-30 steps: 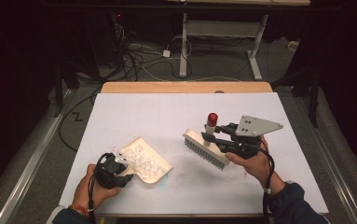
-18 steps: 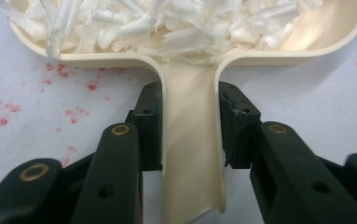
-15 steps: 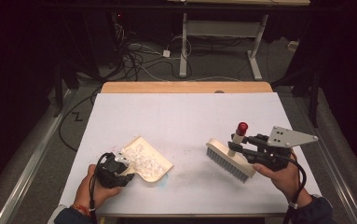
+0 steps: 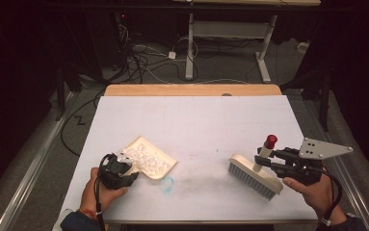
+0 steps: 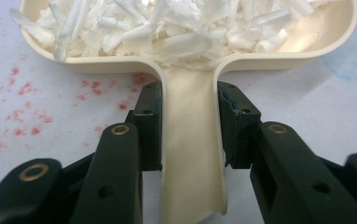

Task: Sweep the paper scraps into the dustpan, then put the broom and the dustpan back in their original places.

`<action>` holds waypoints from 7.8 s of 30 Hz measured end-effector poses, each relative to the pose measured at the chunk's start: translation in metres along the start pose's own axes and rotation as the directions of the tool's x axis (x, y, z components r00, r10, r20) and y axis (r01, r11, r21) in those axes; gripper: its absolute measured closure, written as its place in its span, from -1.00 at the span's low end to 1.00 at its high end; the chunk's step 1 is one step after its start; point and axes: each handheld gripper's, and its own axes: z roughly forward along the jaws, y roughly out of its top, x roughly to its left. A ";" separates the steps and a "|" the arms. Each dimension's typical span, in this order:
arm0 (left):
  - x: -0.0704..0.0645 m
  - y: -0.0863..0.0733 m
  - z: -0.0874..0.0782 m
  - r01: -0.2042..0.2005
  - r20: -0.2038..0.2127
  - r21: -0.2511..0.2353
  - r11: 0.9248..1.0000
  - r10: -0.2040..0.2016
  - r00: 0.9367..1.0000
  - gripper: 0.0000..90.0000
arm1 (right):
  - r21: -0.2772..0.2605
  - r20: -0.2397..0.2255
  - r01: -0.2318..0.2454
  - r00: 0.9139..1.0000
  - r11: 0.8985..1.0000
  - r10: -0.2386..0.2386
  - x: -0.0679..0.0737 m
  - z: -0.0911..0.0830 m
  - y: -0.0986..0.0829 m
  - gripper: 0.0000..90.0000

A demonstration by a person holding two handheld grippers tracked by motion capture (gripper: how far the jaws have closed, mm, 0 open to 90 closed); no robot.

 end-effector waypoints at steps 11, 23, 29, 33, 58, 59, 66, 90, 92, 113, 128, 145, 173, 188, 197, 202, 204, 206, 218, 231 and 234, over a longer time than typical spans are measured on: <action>0.017 0.000 0.003 0.121 -0.055 -0.049 0.991 -0.124 0.991 0.40 | 0.026 -0.032 0.003 1.000 1.000 -0.002 -0.001 -0.001 -0.002 0.56; 0.021 0.000 -0.003 0.196 -0.091 -0.054 0.979 -0.201 0.975 0.40 | 0.033 -0.078 0.009 0.997 0.999 -0.006 -0.002 -0.011 0.006 0.56; 0.026 0.001 -0.003 0.245 -0.075 -0.079 0.966 -0.251 0.965 0.40 | 0.074 -0.138 0.029 0.990 0.997 -0.018 -0.003 -0.003 0.008 0.56; 0.029 0.003 -0.001 0.250 -0.078 -0.087 0.964 -0.257 0.963 0.40 | 0.108 -0.204 0.040 0.979 0.993 -0.017 -0.007 0.004 0.007 0.56; 0.019 0.004 0.005 0.254 -0.050 -0.096 0.963 -0.259 0.965 0.33 | 0.202 0.030 0.006 0.999 0.979 -0.012 -0.041 0.041 0.019 0.33; 0.016 0.005 0.005 0.244 -0.048 -0.094 0.965 -0.250 0.967 0.33 | 0.203 0.056 -0.003 0.998 0.979 -0.009 -0.042 0.043 0.019 0.31; 0.010 0.006 0.000 0.203 -0.034 -0.123 0.971 -0.209 0.977 0.19 | 0.205 0.137 -0.035 0.991 0.978 0.007 -0.055 0.057 0.018 0.26; -0.011 -0.010 -0.020 -0.065 -0.109 -0.375 0.925 0.025 0.994 -0.53 | 0.091 0.404 -0.080 0.914 0.993 0.036 -0.084 0.095 0.020 0.06; -0.012 -0.012 -0.019 -0.066 -0.109 -0.379 0.923 0.027 0.994 -0.53 | 0.085 0.399 -0.080 0.916 0.993 0.040 -0.083 0.096 0.021 0.03; -0.019 -0.025 -0.013 -0.144 -0.134 -0.362 0.921 0.102 0.986 -0.55 | 0.010 0.435 -0.062 0.899 0.998 0.052 -0.064 0.095 0.023 -0.47; -0.024 -0.024 -0.009 -0.169 -0.129 -0.344 0.924 0.132 0.983 -0.55 | -0.012 0.401 0.028 0.916 1.000 -0.021 -0.043 0.091 0.029 -0.63; -0.026 -0.024 -0.010 -0.198 -0.143 -0.338 0.920 0.158 0.977 -0.55 | 0.017 0.405 0.089 0.910 0.996 -0.088 -0.018 0.073 0.027 -0.61; -0.028 -0.024 -0.011 -0.229 -0.162 -0.341 0.912 0.183 0.970 -0.55 | 0.027 0.411 0.114 0.905 0.993 -0.114 0.005 0.032 0.003 -0.59; -0.029 -0.024 -0.010 -0.230 -0.161 -0.342 0.911 0.184 0.970 -0.55 | 0.050 0.416 0.118 0.900 0.992 -0.128 0.007 0.018 -0.022 -0.60; -0.029 -0.022 -0.009 -0.228 -0.165 -0.340 0.912 0.181 0.970 -0.55 | 0.080 0.428 0.104 0.895 0.991 -0.129 0.006 0.013 -0.049 -0.59; -0.028 -0.022 -0.008 -0.225 -0.161 -0.340 0.913 0.179 0.970 -0.55 | 0.087 0.451 0.099 0.883 0.991 -0.128 0.004 0.008 -0.062 -0.59; -0.028 -0.022 -0.007 -0.228 -0.161 -0.336 0.914 0.182 0.970 -0.55 | 0.085 0.453 0.091 0.884 0.992 -0.119 0.003 0.005 -0.066 -0.59; -0.029 -0.021 -0.007 -0.232 -0.164 -0.335 0.913 0.186 0.969 -0.55 | 0.088 0.462 0.085 0.879 0.992 -0.117 0.002 0.003 -0.071 -0.59; -0.031 -0.021 -0.006 -0.245 -0.167 -0.332 0.911 0.199 0.966 -0.55 | 0.099 0.455 0.057 0.885 0.993 -0.096 0.004 0.003 -0.084 -0.59; -0.034 -0.026 -0.007 -0.253 -0.167 -0.321 0.913 0.208 0.964 -0.55 | 0.085 0.468 0.083 0.876 0.993 -0.113 0.011 0.001 -0.078 -0.59; -0.034 -0.025 -0.006 -0.257 -0.170 -0.316 0.913 0.212 0.962 -0.55 | 0.093 0.474 0.085 0.872 0.992 -0.119 0.010 0.001 -0.078 -0.59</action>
